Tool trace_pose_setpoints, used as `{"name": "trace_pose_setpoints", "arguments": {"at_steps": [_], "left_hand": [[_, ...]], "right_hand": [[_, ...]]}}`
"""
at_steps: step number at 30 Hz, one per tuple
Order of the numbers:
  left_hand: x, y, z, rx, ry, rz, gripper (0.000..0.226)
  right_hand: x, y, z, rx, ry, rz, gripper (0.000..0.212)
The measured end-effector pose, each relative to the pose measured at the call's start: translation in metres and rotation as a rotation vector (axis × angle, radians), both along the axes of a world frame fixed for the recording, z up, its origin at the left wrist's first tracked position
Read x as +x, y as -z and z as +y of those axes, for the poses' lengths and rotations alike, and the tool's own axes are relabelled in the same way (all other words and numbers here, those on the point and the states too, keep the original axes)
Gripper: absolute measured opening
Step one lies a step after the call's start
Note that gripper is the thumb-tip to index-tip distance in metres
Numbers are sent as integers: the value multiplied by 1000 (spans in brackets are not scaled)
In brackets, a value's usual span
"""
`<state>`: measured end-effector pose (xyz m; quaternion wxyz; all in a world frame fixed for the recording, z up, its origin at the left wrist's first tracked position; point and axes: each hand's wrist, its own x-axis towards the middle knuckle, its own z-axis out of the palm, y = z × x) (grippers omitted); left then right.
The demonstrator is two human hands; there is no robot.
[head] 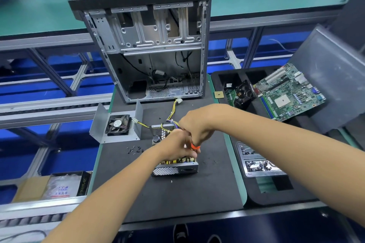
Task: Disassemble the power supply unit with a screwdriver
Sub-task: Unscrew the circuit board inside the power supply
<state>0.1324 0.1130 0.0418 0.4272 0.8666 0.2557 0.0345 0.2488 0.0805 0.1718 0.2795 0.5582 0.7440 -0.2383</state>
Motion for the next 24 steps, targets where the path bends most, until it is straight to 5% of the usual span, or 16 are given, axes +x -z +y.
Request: {"name": "trace_pose_setpoints", "arguments": {"at_steps": [5, 12, 18, 24], "left_hand": [[0, 13, -7, 194, -4, 0, 11], [2, 14, -7, 121, -49, 27, 28], [0, 14, -3, 594, 184, 278, 31], [11, 9, 0, 314, 326, 442, 27]], "right_hand": [[12, 4, -2, 138, -106, 137, 27], [0, 12, -3, 149, 83, 108, 24], [-2, 10, -1, 120, -46, 86, 23], [0, 9, -3, 119, -82, 209, 22]]}}
